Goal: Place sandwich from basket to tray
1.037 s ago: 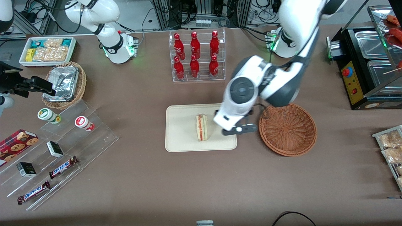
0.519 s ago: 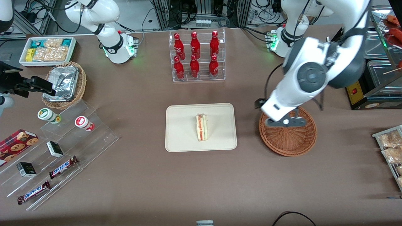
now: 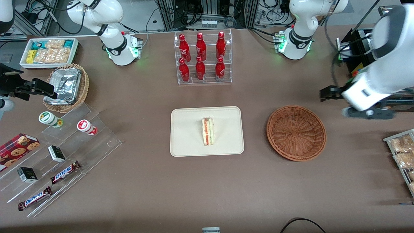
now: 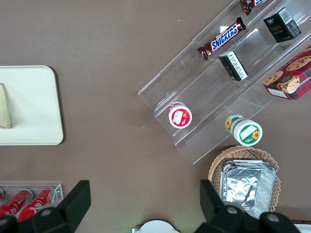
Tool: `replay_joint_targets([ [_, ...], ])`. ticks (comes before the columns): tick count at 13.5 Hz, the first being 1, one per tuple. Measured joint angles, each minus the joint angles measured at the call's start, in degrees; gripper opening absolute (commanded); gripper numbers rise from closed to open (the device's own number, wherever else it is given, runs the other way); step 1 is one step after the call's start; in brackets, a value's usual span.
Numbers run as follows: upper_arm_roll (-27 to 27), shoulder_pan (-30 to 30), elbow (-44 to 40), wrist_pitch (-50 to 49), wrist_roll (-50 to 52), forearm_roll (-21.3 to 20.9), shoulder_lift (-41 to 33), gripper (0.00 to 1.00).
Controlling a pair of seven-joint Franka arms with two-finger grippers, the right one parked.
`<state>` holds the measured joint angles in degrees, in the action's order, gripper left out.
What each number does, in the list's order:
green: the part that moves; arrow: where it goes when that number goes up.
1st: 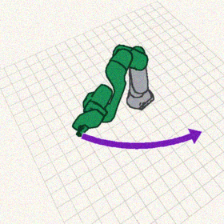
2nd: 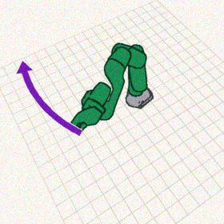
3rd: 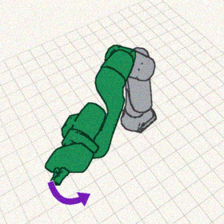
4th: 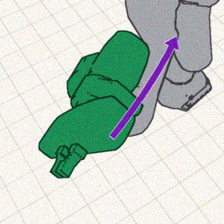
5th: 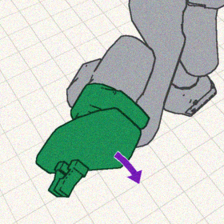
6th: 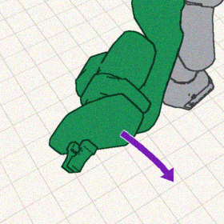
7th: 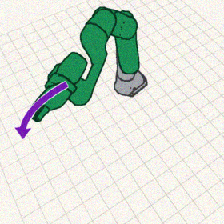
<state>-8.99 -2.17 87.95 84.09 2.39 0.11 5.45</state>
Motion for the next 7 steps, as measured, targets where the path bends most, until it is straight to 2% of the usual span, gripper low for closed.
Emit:
replay_joint_targets([
  [4, 0.3, -0.7, -5.8, -3.9, 0.0, -3.7, -0.1, 1.0],
  [7, 2.1, -0.9, -7.1, -4.9, 0.0, -4.1, -0.1, 1.0],
])
